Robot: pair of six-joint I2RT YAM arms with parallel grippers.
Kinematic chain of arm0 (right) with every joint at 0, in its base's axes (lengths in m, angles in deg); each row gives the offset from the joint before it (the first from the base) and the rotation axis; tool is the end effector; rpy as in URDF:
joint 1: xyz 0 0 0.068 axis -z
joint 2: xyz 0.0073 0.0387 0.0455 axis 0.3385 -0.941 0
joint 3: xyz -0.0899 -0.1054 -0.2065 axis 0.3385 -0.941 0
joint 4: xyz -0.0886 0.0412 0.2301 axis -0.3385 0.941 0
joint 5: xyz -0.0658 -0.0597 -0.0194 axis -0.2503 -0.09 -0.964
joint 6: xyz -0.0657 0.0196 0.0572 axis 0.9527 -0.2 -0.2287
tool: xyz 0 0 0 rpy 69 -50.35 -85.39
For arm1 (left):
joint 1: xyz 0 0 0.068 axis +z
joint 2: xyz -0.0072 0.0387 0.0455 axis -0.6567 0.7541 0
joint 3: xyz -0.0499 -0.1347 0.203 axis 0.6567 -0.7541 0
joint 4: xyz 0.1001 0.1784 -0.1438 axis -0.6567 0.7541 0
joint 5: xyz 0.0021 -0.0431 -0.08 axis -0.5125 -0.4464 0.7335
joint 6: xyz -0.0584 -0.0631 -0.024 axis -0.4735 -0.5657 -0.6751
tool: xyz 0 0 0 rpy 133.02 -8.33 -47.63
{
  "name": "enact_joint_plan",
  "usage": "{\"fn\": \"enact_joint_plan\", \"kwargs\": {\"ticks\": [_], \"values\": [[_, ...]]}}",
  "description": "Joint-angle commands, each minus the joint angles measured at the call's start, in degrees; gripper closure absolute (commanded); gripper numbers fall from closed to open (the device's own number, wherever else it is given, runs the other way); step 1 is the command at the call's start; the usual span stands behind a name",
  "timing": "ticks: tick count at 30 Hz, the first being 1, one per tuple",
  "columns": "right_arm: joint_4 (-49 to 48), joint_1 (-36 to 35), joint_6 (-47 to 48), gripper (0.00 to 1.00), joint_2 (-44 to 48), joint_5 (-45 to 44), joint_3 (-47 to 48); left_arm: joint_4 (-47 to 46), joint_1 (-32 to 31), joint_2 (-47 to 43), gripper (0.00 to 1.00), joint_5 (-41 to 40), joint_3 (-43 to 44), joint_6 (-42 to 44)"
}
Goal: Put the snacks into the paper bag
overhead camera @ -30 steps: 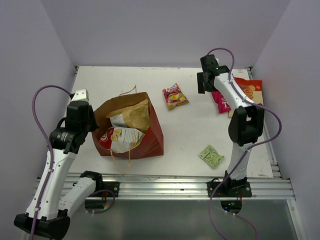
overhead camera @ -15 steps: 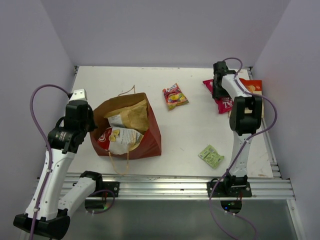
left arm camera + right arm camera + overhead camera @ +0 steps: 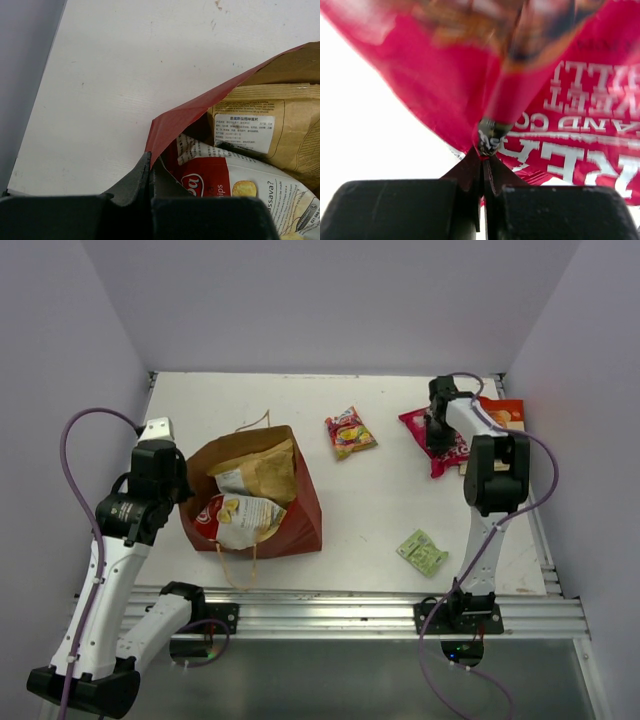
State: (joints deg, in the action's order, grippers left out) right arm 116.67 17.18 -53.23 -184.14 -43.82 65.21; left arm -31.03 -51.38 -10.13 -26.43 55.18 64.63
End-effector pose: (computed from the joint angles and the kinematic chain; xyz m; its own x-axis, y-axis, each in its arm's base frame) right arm 0.4395 0.0020 0.1170 -0.9328 0.0845 -0.3503 0.1522 0.9736 -0.1704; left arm 0.1857 -0.0065 0.3088 -0.5753 -0.2248 -0.7864 -0.3000 0.9525 -0.0529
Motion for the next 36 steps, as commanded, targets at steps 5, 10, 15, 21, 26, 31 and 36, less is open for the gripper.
{"fn": "enact_joint_plan", "kwargs": {"ticks": [5,10,15,21,26,31,36], "values": [[7.8,-10.6,0.9,1.0,23.6,12.9,6.8,-4.2,-0.1,-1.2,1.0,-1.7,1.7,1.3],[14.8,-24.4,-2.4,1.0,24.3,29.9,28.0,-4.8,-0.1,-0.9,1.0,-1.3,1.6,1.6],[15.7,-34.4,-9.3,1.0,18.9,43.0,38.4,-4.9,-0.1,-1.2,1.0,-0.4,1.1,1.7],[13.7,-46.4,-12.1,1.0,15.4,46.0,37.5,-4.9,-0.2,-1.9,1.0,-0.1,1.1,1.7],[16.0,-53.4,-11.8,1.0,12.5,45.5,35.8,-4.8,-0.2,-2.6,1.0,0.2,1.0,1.7],[21.7,-55.7,-9.8,1.0,10.5,44.1,37.0,-4.9,-0.1,-3.5,1.0,0.4,0.6,1.7],[26.9,-56.2,-5.8,1.0,13.3,37.4,31.8,-4.9,-0.2,-4.2,1.0,0.6,0.3,1.7]]}}
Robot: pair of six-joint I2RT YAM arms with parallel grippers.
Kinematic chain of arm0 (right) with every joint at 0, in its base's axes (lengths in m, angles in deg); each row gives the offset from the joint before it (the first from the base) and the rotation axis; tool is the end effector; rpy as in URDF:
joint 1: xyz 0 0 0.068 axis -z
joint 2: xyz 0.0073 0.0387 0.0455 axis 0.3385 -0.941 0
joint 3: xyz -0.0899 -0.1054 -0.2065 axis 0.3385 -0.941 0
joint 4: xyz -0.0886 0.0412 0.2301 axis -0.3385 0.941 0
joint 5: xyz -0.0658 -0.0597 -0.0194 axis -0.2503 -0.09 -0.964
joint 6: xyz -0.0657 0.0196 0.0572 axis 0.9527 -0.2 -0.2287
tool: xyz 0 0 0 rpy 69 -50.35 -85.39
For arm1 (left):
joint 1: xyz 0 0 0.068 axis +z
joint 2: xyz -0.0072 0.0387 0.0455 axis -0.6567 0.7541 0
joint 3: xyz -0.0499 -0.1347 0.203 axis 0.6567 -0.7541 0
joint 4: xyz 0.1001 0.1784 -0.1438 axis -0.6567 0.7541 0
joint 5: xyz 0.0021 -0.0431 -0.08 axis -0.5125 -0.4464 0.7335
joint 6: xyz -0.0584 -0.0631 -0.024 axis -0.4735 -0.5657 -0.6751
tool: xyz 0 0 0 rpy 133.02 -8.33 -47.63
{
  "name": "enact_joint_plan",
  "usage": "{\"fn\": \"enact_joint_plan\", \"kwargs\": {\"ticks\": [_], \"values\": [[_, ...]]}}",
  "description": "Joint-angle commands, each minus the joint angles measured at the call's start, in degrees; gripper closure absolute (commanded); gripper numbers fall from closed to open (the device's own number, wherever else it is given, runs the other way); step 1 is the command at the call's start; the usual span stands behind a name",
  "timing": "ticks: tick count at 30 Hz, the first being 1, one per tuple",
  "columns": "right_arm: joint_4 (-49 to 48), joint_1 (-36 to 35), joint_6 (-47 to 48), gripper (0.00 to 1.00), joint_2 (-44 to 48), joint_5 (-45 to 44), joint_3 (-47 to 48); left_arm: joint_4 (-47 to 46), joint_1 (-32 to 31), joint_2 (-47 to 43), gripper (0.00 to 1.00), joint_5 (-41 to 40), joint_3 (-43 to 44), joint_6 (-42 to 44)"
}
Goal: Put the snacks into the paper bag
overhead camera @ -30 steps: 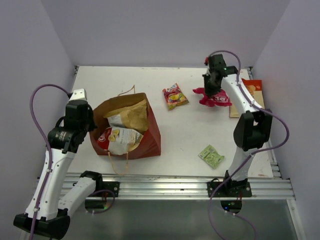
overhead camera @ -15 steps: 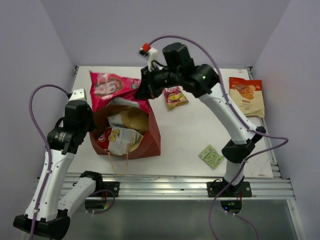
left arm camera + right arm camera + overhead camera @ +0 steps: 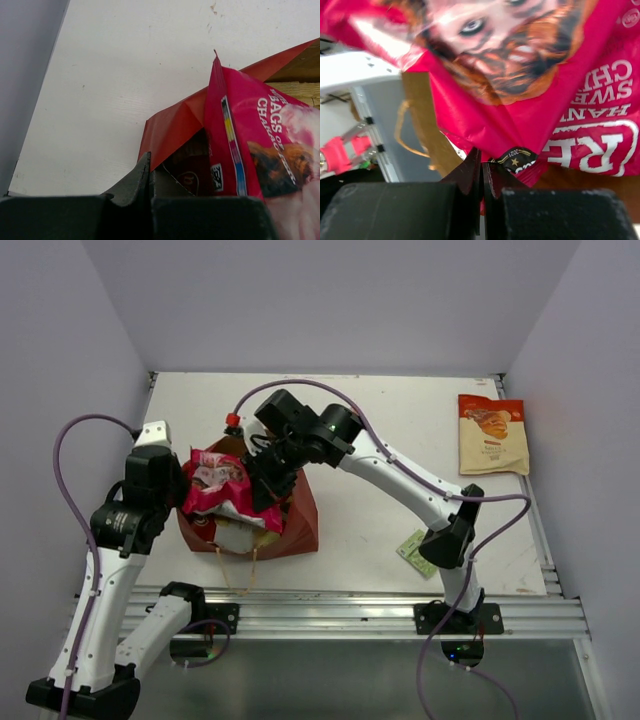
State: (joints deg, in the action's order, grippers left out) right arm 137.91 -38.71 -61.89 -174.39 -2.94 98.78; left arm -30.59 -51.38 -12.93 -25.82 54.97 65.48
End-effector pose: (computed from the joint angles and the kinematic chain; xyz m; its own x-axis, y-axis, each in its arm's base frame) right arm 0.1878 0.3775 0.3464 -0.6327 -0.5616 -0.5332 -0.7687 0.3723 0.5200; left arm 0.1757 -0.0055 0.3143 -0.5530 -0.2167 -0.8045 -0.2817 0.9574 -0.0643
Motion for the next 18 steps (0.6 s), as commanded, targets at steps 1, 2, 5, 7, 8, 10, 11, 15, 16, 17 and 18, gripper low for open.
{"fn": "enact_joint_plan", "kwargs": {"ticks": [1,2,5,7,8,10,11,15,16,17,18], "values": [[8.0,-0.3,4.2,1.0,3.8,-4.7,-2.7,-5.3,-0.2,-1.4,1.0,0.1,0.6,0.9],[9.4,-0.5,4.6,1.0,3.9,-8.8,-3.1,-5.3,-0.2,-1.6,1.0,0.1,0.6,0.9],[13.4,-0.6,6.4,1.0,5.4,-14.5,-6.5,-5.3,-0.2,-1.7,1.0,0.1,0.6,1.0],[13.7,-0.6,6.8,1.0,7.3,-18.6,-10.2,-5.4,-0.2,-1.8,1.0,0.2,0.4,1.0],[13.6,-0.6,7.0,1.0,7.6,-19.3,-11.0,-5.5,-0.2,-1.8,1.0,0.4,0.3,1.0],[13.1,-0.6,6.7,1.0,7.2,-20.1,-11.2,-5.6,-0.2,-1.7,1.0,0.5,0.0,1.0],[12.8,-0.6,6.7,1.0,6.7,-20.1,-10.5,-5.7,-0.3,-1.7,1.0,0.7,0.1,1.1],[10.7,-0.7,4.8,0.8,2.0,-18.4,1.1,-5.9,-0.5,-1.2,1.0,0.9,0.4,1.1],[9.4,-0.7,3.6,0.65,1.0,-17.1,4.1,-5.9,-0.6,-1.1,1.0,0.9,0.5,1.2],[8.3,-0.7,2.9,0.53,-0.4,-16.1,6.7,-5.8,-0.7,-1.0,1.0,0.9,0.6,1.2],[7.2,-0.6,2.2,0.38,-0.8,-15.6,11.5,-5.8,-0.7,-1.0,1.0,0.8,0.6,1.2]]}}
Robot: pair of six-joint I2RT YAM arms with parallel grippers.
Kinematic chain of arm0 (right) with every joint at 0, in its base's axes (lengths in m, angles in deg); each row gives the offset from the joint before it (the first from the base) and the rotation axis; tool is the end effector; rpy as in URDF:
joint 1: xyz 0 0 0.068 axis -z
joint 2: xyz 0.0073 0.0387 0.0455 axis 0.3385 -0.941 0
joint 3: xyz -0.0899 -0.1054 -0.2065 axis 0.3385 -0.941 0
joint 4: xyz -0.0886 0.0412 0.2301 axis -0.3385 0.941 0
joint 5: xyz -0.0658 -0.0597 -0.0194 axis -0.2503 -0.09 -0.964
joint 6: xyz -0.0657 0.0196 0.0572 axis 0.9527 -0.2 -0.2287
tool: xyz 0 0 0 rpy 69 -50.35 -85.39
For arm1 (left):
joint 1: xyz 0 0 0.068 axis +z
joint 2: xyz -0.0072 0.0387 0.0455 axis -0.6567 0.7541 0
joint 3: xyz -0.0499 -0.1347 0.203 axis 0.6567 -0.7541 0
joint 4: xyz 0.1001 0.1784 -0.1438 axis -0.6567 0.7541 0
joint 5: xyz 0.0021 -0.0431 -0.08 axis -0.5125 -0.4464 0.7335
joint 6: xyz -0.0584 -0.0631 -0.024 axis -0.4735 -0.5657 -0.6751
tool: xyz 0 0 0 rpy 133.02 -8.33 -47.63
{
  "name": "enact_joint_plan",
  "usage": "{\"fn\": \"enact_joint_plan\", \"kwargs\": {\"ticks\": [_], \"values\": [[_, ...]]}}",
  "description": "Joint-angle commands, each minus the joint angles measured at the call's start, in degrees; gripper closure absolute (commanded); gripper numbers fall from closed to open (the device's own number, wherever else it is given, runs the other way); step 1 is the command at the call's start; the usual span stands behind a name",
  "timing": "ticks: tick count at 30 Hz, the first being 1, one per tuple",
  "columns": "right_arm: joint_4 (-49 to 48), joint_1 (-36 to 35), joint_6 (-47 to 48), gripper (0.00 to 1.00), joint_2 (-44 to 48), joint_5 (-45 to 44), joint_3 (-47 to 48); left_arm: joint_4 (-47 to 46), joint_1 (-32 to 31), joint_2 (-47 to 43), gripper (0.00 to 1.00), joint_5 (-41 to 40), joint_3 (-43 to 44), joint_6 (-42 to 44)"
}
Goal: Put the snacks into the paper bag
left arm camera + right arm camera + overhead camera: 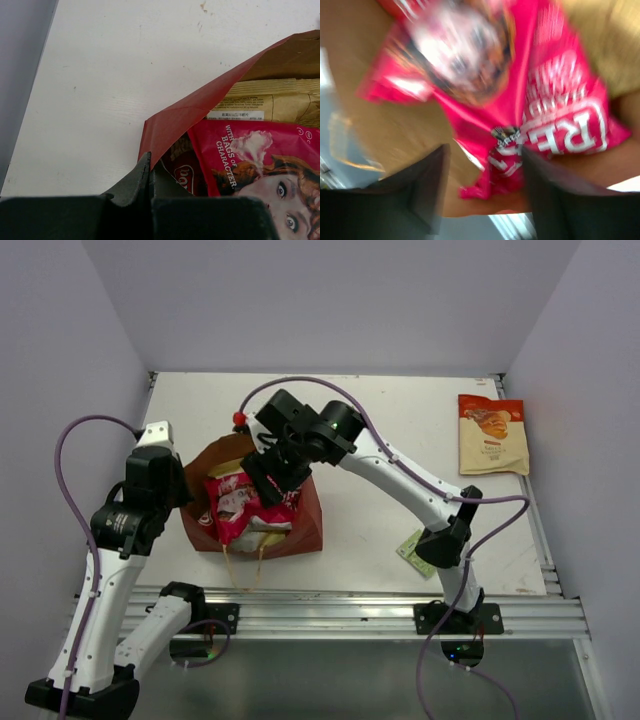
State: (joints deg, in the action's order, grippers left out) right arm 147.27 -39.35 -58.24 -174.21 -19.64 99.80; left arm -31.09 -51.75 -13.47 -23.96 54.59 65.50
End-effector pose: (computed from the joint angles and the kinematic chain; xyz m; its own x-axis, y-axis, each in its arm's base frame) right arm 0.1943 0.3551 0.3321 -0.6143 -0.6142 -0.4954 -0.7815 0.5601 0.2748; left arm 0.1749 -0.0090 0.3142 -0.5539 -0.2163 -0.8040 -0.2502 0.9643 -0.0871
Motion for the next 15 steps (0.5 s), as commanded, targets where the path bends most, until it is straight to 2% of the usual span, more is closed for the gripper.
{"fn": "enact_joint_plan", "kwargs": {"ticks": [1,4,7,9,10,11,12,15], "values": [[-4.3,0.1,-2.3,0.27,-1.2,1.4,12.6,-5.2,-0.3,-0.5,1.0,-1.0,0.9,1.2],[-8.5,0.2,-2.7,0.16,1.4,-2.6,15.7,-5.1,-0.3,-0.5,1.0,-1.2,1.0,1.2],[-12.2,2.6,-2.9,0.08,8.6,-13.6,8.0,-5.0,-0.3,-0.6,1.0,-1.6,1.0,1.1],[-13.2,9.9,-4.3,0.07,13.5,-19.1,2.0,-5.0,-0.3,-0.6,1.0,-1.5,0.9,1.0],[-14.1,13.1,-5.5,0.07,14.9,-21.0,-4.4,-5.1,-0.3,-0.6,1.0,-1.5,0.9,1.0],[-15.1,19.6,-5.5,0.08,16.1,-24.0,-8.0,-5.1,-0.4,-0.6,1.0,-1.5,0.8,1.0],[-16.5,22.6,-5.1,0.07,17.0,-29.6,-15.6,-5.1,-0.3,-0.6,1.0,-1.5,0.8,1.0],[-23.3,33.5,-2.4,0.07,18.0,-35.8,-24.4,-5.2,-0.3,-0.4,1.0,-1.1,0.6,1.1]]}}
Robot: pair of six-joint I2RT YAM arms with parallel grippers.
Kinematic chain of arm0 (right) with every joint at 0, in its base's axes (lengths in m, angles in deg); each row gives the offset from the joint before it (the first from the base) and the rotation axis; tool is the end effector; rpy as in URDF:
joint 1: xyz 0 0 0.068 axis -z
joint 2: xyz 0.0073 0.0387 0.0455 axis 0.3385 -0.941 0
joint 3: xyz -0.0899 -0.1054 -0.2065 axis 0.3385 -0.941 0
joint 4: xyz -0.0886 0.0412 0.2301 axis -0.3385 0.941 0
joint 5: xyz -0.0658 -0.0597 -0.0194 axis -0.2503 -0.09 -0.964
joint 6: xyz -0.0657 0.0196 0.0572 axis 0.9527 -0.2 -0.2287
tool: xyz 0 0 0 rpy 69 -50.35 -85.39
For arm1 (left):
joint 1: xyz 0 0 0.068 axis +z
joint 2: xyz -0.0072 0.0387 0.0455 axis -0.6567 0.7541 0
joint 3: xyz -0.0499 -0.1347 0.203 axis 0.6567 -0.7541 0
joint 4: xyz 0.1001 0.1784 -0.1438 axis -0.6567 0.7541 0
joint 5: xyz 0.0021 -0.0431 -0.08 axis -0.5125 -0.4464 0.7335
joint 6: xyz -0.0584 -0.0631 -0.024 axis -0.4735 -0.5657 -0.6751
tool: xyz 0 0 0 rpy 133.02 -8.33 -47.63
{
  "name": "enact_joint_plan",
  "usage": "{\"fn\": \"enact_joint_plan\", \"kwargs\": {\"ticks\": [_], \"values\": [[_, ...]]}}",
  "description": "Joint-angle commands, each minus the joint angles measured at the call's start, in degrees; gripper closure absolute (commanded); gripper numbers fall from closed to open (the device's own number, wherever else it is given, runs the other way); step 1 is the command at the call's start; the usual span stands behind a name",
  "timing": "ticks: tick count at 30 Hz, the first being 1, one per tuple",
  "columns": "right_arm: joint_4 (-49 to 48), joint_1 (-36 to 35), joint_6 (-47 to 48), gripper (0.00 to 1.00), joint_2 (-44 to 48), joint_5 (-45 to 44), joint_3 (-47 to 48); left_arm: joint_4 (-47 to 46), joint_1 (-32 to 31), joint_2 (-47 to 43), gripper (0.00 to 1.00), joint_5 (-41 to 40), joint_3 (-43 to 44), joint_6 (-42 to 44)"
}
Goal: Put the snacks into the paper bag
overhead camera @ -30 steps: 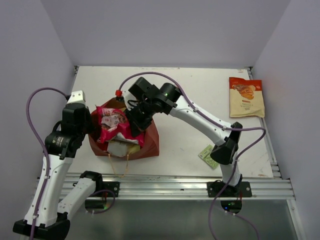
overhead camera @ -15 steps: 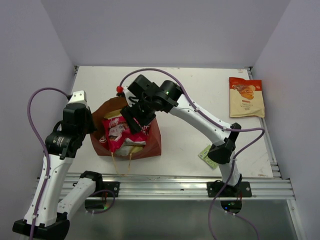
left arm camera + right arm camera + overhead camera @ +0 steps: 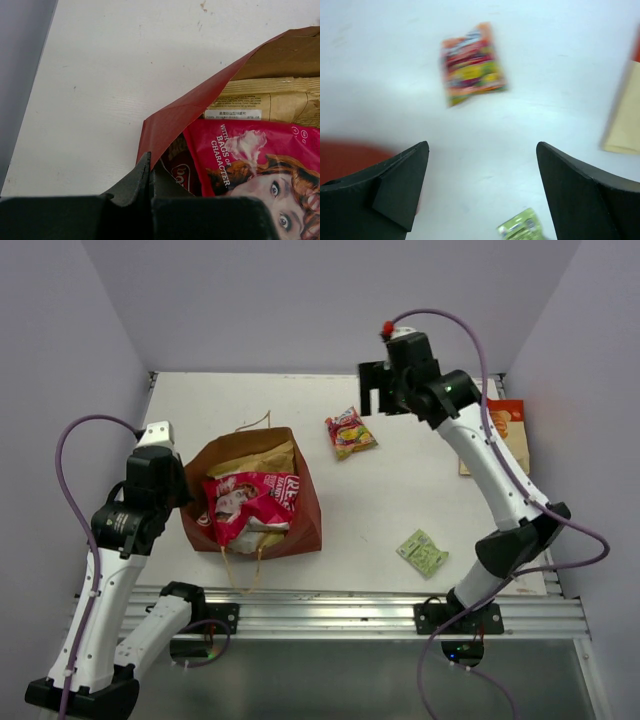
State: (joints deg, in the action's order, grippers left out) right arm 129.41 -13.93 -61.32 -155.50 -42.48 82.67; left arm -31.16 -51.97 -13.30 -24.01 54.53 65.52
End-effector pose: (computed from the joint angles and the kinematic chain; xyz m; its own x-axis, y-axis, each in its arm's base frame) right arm 0.3113 0.1883 0.3928 -0.5994 -0.0841 -0.7960 -0.2576 0.9618 0.0924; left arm 0.1756 -0.0097 0.3135 -0.5568 -0.2134 -0.8028 -0.2472 0.9652 -0.0851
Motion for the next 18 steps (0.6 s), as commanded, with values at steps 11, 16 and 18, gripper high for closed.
{"fn": "enact_joint_plan", "kwargs": {"ticks": [11,16,18], "values": [[-13.0,27.7,7.0,0.09,-19.3,-14.4,-13.4,-3.5,-0.1,-0.4,1.0,-2.8,2.0,1.0],[-13.1,33.4,7.4,0.09,-22.9,-15.1,-13.3,-2.1,-0.1,-0.8,1.0,-4.6,2.8,0.6],[-13.3,36.7,6.8,0.09,-24.4,-13.2,-14.0,-1.7,-0.1,-0.9,1.0,-4.9,2.6,0.5]]}}
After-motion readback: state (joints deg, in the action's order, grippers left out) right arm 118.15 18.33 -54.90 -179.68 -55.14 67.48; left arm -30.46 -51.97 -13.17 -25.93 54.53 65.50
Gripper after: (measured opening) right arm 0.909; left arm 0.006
